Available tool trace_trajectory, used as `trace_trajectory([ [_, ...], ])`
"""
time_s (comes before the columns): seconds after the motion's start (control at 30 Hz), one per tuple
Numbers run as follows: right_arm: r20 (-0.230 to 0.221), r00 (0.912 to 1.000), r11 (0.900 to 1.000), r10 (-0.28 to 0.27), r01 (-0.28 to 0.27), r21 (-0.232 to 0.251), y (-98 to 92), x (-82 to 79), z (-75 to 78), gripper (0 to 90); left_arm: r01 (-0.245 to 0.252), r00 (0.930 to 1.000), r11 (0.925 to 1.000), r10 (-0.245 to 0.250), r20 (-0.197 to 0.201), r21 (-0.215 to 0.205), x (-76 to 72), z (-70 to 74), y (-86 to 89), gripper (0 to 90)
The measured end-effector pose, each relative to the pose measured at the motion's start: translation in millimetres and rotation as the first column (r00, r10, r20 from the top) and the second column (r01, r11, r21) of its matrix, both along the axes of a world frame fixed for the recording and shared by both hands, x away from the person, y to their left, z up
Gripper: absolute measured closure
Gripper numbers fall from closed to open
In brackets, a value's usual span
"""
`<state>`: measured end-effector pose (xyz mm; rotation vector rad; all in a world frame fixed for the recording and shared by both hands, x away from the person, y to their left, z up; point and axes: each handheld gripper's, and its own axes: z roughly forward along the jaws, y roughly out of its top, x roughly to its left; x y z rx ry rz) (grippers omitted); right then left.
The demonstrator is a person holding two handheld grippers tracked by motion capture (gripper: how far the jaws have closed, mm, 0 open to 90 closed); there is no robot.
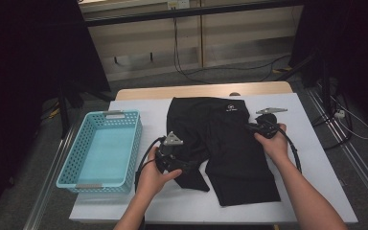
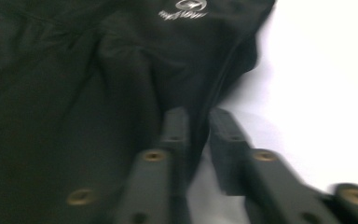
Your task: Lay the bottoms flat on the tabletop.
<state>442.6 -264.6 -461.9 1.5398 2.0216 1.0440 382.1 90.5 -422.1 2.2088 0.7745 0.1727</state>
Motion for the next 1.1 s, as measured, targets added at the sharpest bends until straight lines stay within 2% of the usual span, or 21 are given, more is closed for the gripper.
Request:
trace_trajectory([
  [0.03, -0.017, 0.9999, 1.0, 0.003, -0.003, 0.02, -0.6, 1.1, -2.3, 87.0, -0.001, 1.0, 1.0, 0.001, 0.003, -0.002, 0.1, 0.2, 0.2, 20.9],
  [0.07, -0.017, 0.9998, 1.0, 0.008, -0.008, 0.019, -1.7, 2.1, -4.2, 90.0, -0.001, 1.0, 1.0, 0.001, 0.005, -0.002, 0.2, 0.3, 0.4, 21.0],
  [0.13, -0.02, 0.9998, 1.0, -0.005, 0.005, 0.014, -4.2, 4.1, -3.3, 90.0, -0.004, 1.0, 1.0, 0.004, 0.004, -0.001, 0.2, 0.9, 1.3, 21.1],
  [0.17, -0.012, 0.9996, 1.0, -0.026, 0.025, -0.015, -9.1, 7.9, -0.4, 90.0, -0.011, 0.9999, 0.9999, 0.011, 0.004, -0.006, 0.1, 0.8, 1.5, 21.1],
  [0.2, -0.003, 0.9992, 0.999, -0.039, 0.039, -0.022, -12.7, 10.2, 2.3, 90.0, -0.011, 0.9999, 0.9999, 0.011, 0.004, -0.004, 0.4, 1.2, 2.1, 21.1],
  [0.23, -0.003, 0.9992, 0.999, -0.039, 0.039, -0.022, -12.7, 10.2, 2.3, 90.0, -0.012, 0.9999, 0.9999, 0.012, 0.004, -0.004, 0.6, 1.6, 2.7, 21.1],
  [0.4, 0.034, 0.9936, 0.993, -0.108, 0.11, -0.046, -31.7, 24.4, 15.2, 90.0, -0.022, 0.9997, 0.9997, 0.022, 0.008, -0.013, 1.2, 3.6, 5.1, 21.3],
  [0.47, 0.023, 0.9923, 0.991, -0.121, 0.122, -0.05, -35.7, 27.7, 14.8, 90.0, -0.024, 0.9996, 0.9996, 0.024, 0.012, -0.013, 1.4, 4.1, 6.0, 21.2],
  [0.53, -0.012, 0.9921, 0.992, -0.125, 0.124, -0.039, -36.6, 28.3, 9.9, 85.7, -0.025, 0.9996, 0.9995, 0.025, 0.013, -0.017, 1.5, 4.2, 6.5, 21.3],
  [0.57, -0.024, 0.9921, 0.991, -0.123, 0.122, -0.05, -36.1, 27.4, 8.0, 80.9, -0.025, 0.9996, 0.9995, 0.025, 0.013, -0.017, 1.5, 4.2, 6.6, 21.3],
  [0.6, -0.022, 0.9925, 0.99, -0.12, 0.118, -0.082, -36.0, 26.2, 6.8, 75.0, -0.025, 0.9996, 0.9996, 0.025, 0.016, -0.015, 1.6, 4.3, 6.7, 21.3],
  [0.63, -0.017, 0.9925, 0.988, -0.121, 0.119, -0.099, -35.5, 23.9, 6.4, 71.4, -0.024, 0.9996, 0.9995, 0.024, 0.013, -0.019, 1.6, 4.2, 6.6, 21.3],
  [0.77, -0.011, 0.9929, 0.991, -0.118, 0.117, -0.068, -38.7, 9.1, 9.7, 60.0, -0.022, 0.9996, 0.9996, 0.022, 0.016, -0.017, 1.3, 4.5, 6.2, 21.0],
  [0.9, -0.036, 0.9944, 0.995, -0.099, 0.098, -0.036, -39.5, -15.9, 11.8, 58.9, -0.008, 0.9998, 0.9997, 0.008, 0.019, -0.022, 0.9, 6.1, 4.9, 20.9],
  [0.97, -0.033, 0.9957, 0.996, -0.087, 0.085, -0.037, -37.8, -30.2, 11.5, 58.8, -0.005, 0.9998, 0.9997, 0.005, 0.018, -0.024, 0.8, 6.7, 4.4, 20.9],
  [1.1, -0.079, 0.995, 0.997, -0.061, 0.056, -0.059, -31.6, -53.6, 6.3, 61.6, -0.002, 0.9997, 0.9998, 0.003, 0.024, -0.021, -0.7, 7.5, 3.5, 20.9],
])
